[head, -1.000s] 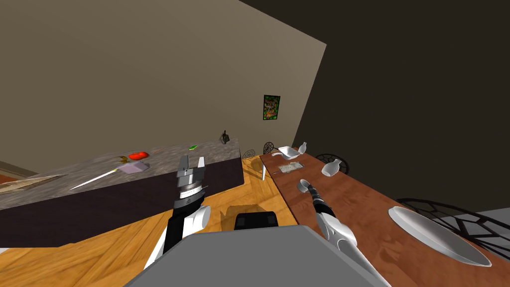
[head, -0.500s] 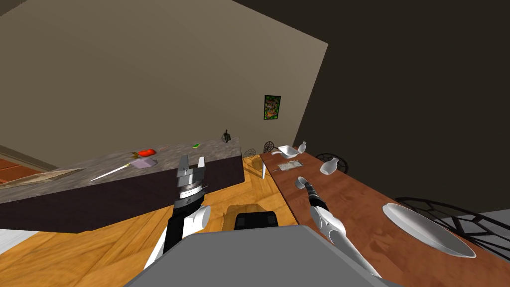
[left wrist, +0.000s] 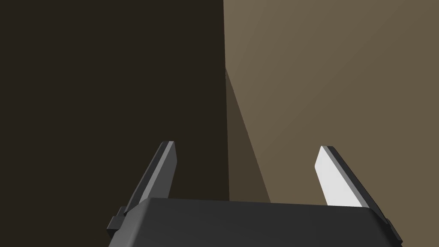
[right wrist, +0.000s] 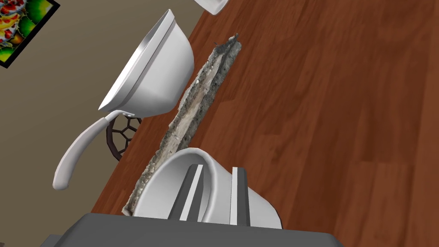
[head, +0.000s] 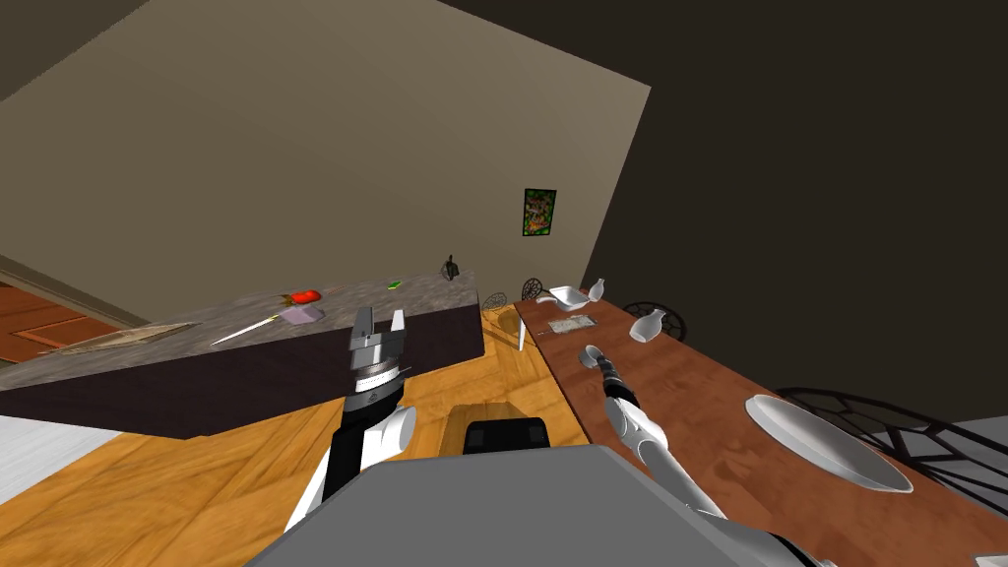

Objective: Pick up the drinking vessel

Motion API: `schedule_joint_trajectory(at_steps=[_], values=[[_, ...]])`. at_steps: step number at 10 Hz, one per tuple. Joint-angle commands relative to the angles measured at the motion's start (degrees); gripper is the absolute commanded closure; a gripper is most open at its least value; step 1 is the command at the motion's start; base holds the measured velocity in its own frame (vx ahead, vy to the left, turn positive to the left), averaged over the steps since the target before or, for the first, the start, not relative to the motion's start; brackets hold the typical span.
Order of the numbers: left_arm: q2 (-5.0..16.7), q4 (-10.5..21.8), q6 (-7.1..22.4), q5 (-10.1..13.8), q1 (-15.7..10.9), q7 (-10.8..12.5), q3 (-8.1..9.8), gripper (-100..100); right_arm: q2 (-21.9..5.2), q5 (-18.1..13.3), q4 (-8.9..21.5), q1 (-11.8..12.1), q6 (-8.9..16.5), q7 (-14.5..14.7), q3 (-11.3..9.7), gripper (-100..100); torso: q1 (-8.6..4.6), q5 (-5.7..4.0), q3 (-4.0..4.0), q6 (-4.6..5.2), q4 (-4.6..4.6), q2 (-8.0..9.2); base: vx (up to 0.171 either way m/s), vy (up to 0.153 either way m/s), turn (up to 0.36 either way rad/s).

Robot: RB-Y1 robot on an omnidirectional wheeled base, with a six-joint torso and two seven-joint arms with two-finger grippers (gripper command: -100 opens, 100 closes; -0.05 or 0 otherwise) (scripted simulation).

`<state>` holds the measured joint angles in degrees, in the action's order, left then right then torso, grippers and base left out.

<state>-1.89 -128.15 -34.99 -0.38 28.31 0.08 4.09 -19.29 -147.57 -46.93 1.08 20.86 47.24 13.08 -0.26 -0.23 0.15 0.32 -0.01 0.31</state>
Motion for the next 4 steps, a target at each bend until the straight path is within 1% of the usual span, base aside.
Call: schedule_joint_trajectory(at_steps=[1, 2, 3, 4], values=[[0.0, 0.0, 0.0, 0.0, 0.0, 0.0, 0.0, 0, 0.51, 2.86, 0.58, -1.62, -0.66, 2.86, -0.21, 100, 0.0, 0.0, 0.0, 0.0, 0.0, 0.0, -0.077, -0.016, 0.041], [0.0, 0.0, 0.0, 0.0, 0.0, 0.0, 0.0, 0, 0.51, 3.32, 0.58, -1.62, -0.66, 4.17, -0.21, 100, -0.02, -0.01, 0.0, -0.06, 0.01, -0.01, -0.067, -0.012, 0.042], [0.0, 0.0, 0.0, 0.0, 0.0, 0.0, 0.0, 0, 0.27, 2.74, 1.14, -1.77, -0.36, 2.88, -0.34, 100, 0.0, 0.0, -0.01, -0.03, 0.01, -0.03, -0.024, -0.002, 0.007], [0.0, 0.0, 0.0, 0.0, 0.01, 0.0, 0.0, 0, 0.32, 2.84, 1.15, -1.79, -0.41, 3.22, -0.35, 0, 0.02, 0.02, -0.06, -0.01, -0.01, -0.13, -0.005, 0.0, -0.003]])
